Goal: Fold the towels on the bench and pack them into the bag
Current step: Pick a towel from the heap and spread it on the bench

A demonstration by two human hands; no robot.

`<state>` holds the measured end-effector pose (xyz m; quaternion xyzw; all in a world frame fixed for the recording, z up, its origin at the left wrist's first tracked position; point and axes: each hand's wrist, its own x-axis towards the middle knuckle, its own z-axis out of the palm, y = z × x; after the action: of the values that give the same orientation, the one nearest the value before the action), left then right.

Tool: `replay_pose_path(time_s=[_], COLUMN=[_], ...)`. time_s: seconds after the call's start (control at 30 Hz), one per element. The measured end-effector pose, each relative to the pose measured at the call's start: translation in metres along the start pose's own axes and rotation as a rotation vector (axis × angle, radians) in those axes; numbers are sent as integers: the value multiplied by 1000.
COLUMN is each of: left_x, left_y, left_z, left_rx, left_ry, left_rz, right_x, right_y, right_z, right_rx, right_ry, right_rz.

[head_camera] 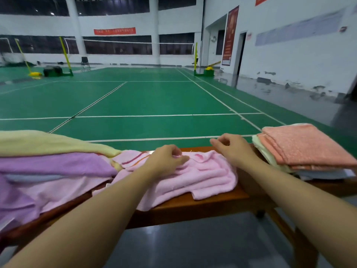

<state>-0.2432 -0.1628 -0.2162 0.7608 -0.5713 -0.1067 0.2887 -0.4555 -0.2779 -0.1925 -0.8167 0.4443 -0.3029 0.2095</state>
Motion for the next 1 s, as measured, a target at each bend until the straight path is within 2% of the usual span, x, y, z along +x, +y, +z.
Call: replay_pose_path(time_s=[0.07,0.13,0.27,0.43,0.5,0.57,0.67,0.73,0.9,1.0], left_x=[3,6,5,0,-2,-4,-2,1,11,17], left_y=[-4,-14,-34,-36,-37,-37,-37,-31,-10,-8], left_z=[-5,-10,-16,-22,-24,-28,-36,-46,-67,-83], left_rx=[17,45,144,71,31,6,-158,-326,-465,-481], left_ry=[44,67,-4,-76,-96,-20,178,225,267,329], left_rz=[-18,-71,-173,-152,-125,-96,-68,-80,-90,-110], right_x=[-7,-10,-3,-1,0,3,10,12,29,37], right_y=[-12,-20,-28,-26,-28,-30,-38,-51,-84,-86], right_z=[5,17,42,59,59,58,52,41,25,16], right_rx=[123,86,-268,-188,-82,114,689,982,1222,1184], right_ry=[-158,-275,-181,-97,-71,-24,9,-26,12,-76], right_rz=[47,126,139,186,172,203,352,421,521,515])
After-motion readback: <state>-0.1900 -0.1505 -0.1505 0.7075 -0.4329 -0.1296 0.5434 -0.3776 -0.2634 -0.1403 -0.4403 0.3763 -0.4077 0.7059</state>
